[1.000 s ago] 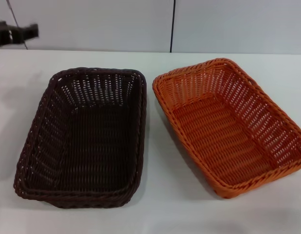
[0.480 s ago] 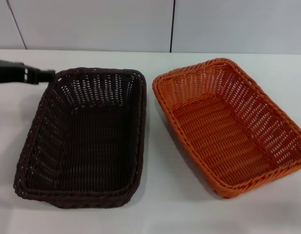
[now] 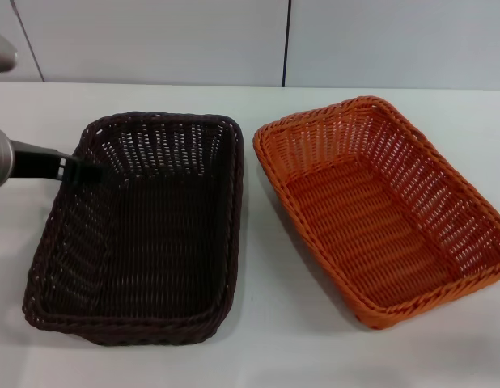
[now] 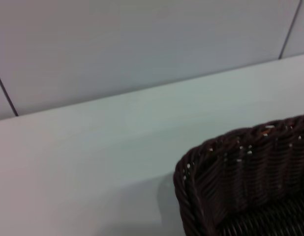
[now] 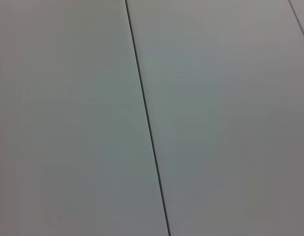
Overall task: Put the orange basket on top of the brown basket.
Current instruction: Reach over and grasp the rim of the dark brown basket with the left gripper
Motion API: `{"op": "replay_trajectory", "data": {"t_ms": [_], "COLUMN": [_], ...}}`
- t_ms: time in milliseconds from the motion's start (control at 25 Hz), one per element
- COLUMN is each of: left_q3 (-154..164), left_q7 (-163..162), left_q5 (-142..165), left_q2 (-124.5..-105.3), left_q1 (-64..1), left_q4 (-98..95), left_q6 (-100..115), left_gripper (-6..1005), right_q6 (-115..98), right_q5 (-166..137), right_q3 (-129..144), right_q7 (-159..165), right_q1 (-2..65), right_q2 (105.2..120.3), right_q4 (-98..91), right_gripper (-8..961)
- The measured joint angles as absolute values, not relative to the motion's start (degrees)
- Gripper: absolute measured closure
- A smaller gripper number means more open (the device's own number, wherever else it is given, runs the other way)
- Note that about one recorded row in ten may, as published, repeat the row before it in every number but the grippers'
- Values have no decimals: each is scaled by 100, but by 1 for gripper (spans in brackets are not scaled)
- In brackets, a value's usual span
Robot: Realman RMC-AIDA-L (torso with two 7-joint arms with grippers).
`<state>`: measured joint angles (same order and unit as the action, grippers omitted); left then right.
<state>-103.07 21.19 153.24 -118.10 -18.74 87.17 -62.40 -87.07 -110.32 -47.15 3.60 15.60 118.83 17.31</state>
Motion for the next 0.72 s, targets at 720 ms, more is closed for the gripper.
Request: {"op": "replay_trajectory", "data": {"t_ms": [720], "left_q3": [-10186], "left_q7": [2120], "left_q5": [15440], "left_q2": [-11801], "left_q1": [-2069], "left_q4": [8153], "left_q6": [-6166], "left_gripper": [217], "right_q6": [-8551], "right_q5": [-11061], "right_q3": [-4684], "right_q7": [360], "right_q1": [1573], "right_q2": [11887], "right_q4": [1696], "right_gripper": [259]}}
